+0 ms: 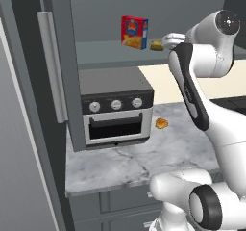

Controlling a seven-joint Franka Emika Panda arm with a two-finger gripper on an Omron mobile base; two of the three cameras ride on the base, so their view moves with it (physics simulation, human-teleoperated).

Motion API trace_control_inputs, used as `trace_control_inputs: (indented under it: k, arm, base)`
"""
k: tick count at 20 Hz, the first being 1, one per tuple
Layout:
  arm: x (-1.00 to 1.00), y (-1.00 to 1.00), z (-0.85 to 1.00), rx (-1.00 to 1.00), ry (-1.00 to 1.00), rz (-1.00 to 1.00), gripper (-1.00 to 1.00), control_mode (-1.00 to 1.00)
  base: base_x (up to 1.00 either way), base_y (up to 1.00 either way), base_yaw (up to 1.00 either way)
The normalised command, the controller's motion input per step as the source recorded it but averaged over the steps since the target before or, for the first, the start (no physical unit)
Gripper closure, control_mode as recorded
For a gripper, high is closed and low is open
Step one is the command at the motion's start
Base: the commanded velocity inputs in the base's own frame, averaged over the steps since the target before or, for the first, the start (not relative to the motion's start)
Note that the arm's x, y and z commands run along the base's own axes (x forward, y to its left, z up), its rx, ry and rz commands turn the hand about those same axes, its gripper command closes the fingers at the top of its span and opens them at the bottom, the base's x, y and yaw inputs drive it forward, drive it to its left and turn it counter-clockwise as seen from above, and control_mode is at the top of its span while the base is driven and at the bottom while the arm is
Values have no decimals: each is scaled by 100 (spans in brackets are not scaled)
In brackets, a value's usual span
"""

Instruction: Pick the sponge and bar soap from the cabinet and place them on the counter.

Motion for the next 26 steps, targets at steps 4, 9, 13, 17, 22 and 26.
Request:
trace_control_inputs:
  k: [4,9,13,17,22,26]
  arm:
    - [30,0,0,1,0,1,-100,-100]
    - [33,0,-1,1,0,0,-100,-100]
    - [33,0,-5,1,0,0,-100,-100]
    - [32,0,-7,0,1,0,-100,-100]
    - [32,0,-10,0,1,0,-100,-100]
    - [30,0,-3,0,2,0,-100,-100]
  base:
    - [0,0,0]
    - [0,0,0]
    - [0,0,0]
    - [0,0,0]
    - [0,0,0]
    - [0,0,0]
